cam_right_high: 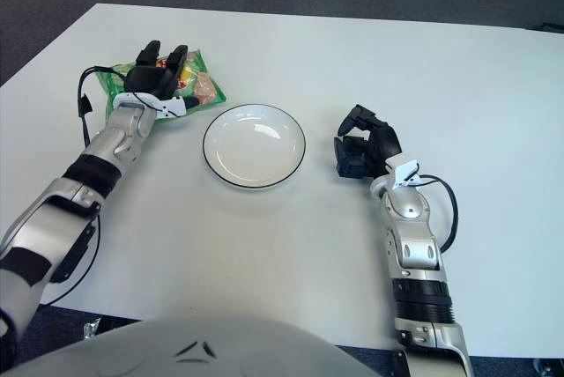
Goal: Put the snack into the plate.
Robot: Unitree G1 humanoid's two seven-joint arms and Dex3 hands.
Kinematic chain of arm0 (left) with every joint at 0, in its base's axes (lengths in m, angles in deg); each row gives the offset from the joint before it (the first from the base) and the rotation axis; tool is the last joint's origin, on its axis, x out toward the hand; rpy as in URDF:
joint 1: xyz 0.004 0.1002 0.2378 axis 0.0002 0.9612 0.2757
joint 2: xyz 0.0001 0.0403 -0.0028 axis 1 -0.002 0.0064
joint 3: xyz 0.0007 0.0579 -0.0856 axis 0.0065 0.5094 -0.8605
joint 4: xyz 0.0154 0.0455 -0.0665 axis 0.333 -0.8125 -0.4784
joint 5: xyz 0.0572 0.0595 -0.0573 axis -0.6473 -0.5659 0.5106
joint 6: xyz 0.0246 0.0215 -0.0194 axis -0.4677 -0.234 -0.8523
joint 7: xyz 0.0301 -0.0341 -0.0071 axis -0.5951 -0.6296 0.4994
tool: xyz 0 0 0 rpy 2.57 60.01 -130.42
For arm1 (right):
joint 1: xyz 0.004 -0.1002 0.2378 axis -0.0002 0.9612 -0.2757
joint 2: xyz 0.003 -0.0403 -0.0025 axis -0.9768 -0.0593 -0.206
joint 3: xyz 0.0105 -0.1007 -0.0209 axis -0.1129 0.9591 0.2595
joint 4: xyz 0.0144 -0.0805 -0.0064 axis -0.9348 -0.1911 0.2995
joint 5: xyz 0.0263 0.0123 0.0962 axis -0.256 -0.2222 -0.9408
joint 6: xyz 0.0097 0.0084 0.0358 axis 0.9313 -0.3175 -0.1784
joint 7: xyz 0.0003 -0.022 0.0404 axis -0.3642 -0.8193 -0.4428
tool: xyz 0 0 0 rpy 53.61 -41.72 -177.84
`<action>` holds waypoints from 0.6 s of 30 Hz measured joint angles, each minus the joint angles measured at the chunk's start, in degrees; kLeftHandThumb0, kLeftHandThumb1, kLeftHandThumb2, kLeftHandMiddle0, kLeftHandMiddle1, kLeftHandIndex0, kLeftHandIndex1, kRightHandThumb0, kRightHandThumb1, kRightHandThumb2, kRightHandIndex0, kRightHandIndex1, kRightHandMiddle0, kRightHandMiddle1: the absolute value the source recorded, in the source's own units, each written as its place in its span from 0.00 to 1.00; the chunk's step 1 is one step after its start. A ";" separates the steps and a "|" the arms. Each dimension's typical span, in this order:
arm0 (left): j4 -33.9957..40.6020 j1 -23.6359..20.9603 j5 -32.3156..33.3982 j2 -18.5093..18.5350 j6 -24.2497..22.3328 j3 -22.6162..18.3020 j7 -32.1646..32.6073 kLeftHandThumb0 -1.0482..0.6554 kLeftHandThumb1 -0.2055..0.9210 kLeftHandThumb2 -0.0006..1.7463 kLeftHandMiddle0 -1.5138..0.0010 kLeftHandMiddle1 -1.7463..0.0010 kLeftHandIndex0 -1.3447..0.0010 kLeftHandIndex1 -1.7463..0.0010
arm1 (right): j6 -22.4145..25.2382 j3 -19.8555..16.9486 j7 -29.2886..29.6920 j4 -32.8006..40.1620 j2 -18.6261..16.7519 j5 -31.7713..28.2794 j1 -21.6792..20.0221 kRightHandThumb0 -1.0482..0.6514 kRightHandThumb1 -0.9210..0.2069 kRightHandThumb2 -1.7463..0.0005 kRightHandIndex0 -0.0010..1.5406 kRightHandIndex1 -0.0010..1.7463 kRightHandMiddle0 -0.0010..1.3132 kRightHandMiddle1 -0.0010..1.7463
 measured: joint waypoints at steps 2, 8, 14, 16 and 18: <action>-3.86 -2.12 0.76 -0.20 1.38 0.67 -0.04 0.00 1.00 0.26 1.00 1.00 1.00 1.00 | 0.13 -0.01 0.07 0.06 -0.03 0.00 0.04 0.33 0.54 0.25 0.81 1.00 0.47 1.00; -13.30 -7.13 2.32 -0.62 4.77 3.09 -1.97 0.00 1.00 0.30 1.00 1.00 1.00 1.00 | 0.65 -0.05 0.13 0.37 -0.22 0.00 0.39 0.33 0.53 0.25 0.81 1.00 0.47 1.00; -17.94 -10.00 3.87 -0.71 5.83 5.10 -4.02 0.00 1.00 0.35 1.00 1.00 0.98 0.98 | 0.89 -0.06 0.10 0.59 -0.37 -0.01 0.57 0.33 0.53 0.25 0.81 1.00 0.46 1.00; -18.87 -10.71 4.20 -0.79 5.90 5.60 -4.68 0.00 1.00 0.37 0.98 0.99 0.99 0.93 | 0.98 -0.06 0.10 0.66 -0.38 -0.01 0.60 0.34 0.53 0.25 0.81 1.00 0.46 1.00; -19.66 -11.18 4.54 -0.90 5.97 5.91 -4.84 0.00 1.00 0.38 0.99 0.80 1.00 0.86 | 1.18 -0.05 0.09 0.78 -0.38 -0.01 0.60 0.34 0.52 0.26 0.81 1.00 0.46 1.00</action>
